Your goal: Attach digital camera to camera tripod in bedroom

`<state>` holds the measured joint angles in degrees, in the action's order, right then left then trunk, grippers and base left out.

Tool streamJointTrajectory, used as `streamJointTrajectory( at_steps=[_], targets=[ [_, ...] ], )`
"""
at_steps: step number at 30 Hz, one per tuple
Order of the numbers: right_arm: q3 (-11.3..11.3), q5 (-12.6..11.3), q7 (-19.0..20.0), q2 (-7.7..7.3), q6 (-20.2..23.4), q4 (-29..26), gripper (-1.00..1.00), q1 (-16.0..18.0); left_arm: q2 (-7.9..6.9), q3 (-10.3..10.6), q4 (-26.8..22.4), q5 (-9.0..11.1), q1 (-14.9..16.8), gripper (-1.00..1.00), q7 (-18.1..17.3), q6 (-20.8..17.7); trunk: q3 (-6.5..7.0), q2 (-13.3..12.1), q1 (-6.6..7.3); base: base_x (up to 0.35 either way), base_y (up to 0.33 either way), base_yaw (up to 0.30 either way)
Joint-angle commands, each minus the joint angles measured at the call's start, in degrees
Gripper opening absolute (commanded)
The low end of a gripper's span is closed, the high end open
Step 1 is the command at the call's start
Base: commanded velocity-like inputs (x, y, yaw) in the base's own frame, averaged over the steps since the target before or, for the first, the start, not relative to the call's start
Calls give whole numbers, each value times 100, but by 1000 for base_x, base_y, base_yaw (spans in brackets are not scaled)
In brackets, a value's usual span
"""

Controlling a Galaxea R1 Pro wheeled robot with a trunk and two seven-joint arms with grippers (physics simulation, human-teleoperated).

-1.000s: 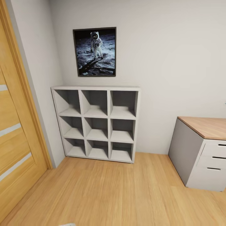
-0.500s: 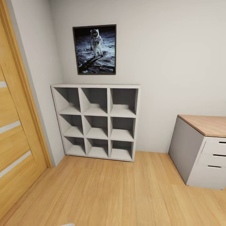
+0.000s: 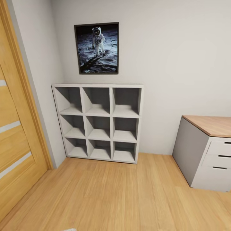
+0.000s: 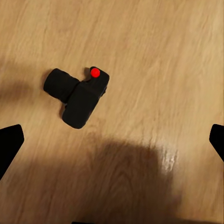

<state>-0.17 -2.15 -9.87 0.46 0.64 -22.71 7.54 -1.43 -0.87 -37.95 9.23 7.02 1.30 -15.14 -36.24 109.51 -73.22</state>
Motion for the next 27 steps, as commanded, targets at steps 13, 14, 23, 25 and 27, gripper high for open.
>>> streamJointTrajectory(
  at_steps=[13, 14, 23, 25, 27],
  targets=[
    [-16, -31, -55, -21, -15, -40, 100, 2, 7, 4, -17, 31, 1, 100, 45, -27, -240, 526, -285, 0, 0, 0],
    [-18, -31, -59, -19, -15, -40, 100, 2, 6, 5, -21, 27, 1, 100, 49, -27, -258, 566, -307, 0, 0, 0],
    [-45, -44, -145, -70, 63, -545, 100, 86, -15, 1, -100, 6, 1, 100, 87, 15, -420, 927, -505, 0, 0, 0],
    [-45, -62, -217, -71, 107, -753, 100, 108, -12, 0, -121, -1, 3, 100, 140, 23, -455, 1007, -549, 0, 0, 0],
    [-45, -99, -306, -74, 199, -937, 100, 193, 8, 7, -142, -9, 9, 100, 296, 27, -491, 1087, -593, 0, 0, 0]
  ],
)
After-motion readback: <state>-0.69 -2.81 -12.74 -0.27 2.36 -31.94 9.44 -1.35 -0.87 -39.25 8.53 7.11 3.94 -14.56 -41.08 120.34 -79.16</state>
